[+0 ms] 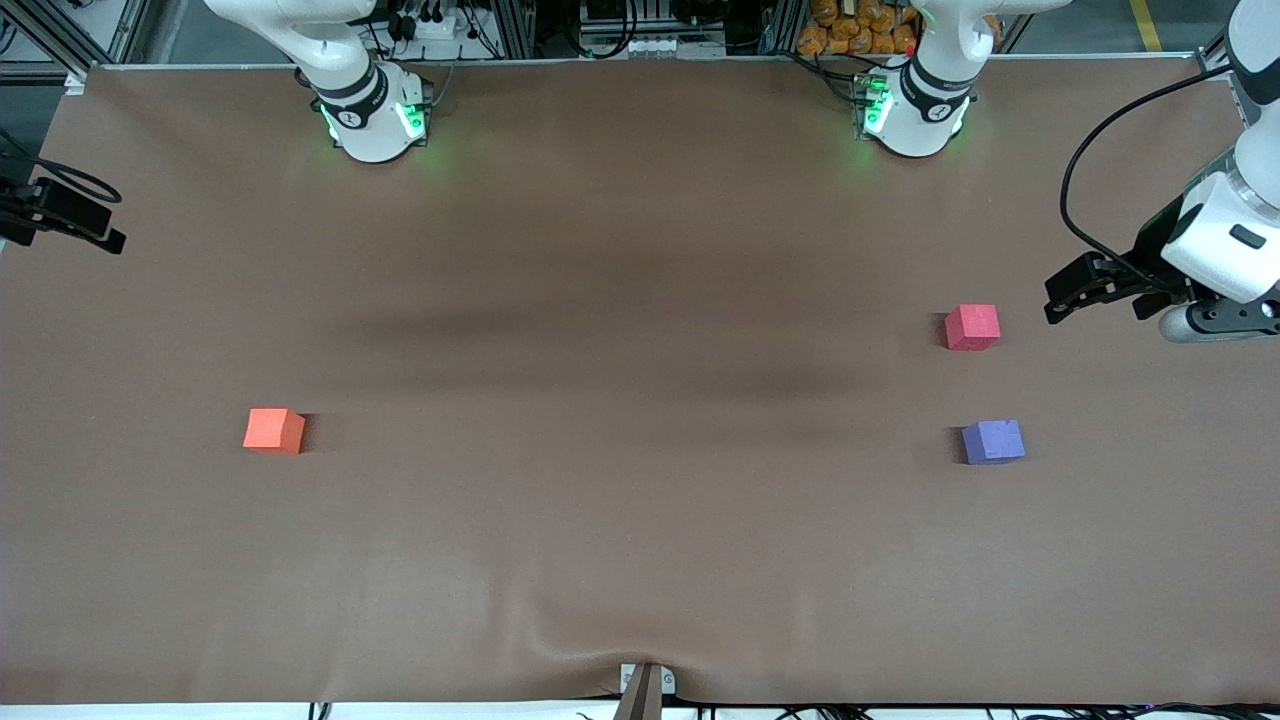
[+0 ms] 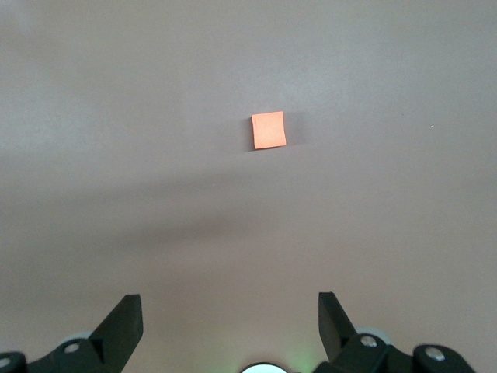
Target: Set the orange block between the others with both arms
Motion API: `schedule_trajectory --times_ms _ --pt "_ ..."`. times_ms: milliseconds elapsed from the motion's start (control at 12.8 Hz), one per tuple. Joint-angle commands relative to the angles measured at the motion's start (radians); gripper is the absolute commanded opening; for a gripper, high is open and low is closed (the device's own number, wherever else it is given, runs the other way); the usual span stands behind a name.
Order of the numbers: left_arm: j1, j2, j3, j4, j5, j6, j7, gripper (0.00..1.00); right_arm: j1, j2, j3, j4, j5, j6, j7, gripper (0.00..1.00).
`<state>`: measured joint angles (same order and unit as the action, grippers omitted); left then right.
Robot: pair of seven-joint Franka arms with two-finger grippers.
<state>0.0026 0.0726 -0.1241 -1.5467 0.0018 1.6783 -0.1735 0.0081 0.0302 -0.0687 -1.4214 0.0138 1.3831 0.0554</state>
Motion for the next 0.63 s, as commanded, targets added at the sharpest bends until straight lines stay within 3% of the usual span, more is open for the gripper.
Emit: schedule_trajectory --times_ms 0,547 --pt "0.005 0.003 -0.002 0.005 -0.016 0.0 0.022 1.0 -0.005 0.014 0.001 0.033 -0.002 -0.019 0.017 1.0" --pt "0.007 0.009 0.0 0.003 -0.016 0.0 0.029 1.0 -0.008 0.014 0.0 0.033 -0.002 -0.019 0.017 1.0"
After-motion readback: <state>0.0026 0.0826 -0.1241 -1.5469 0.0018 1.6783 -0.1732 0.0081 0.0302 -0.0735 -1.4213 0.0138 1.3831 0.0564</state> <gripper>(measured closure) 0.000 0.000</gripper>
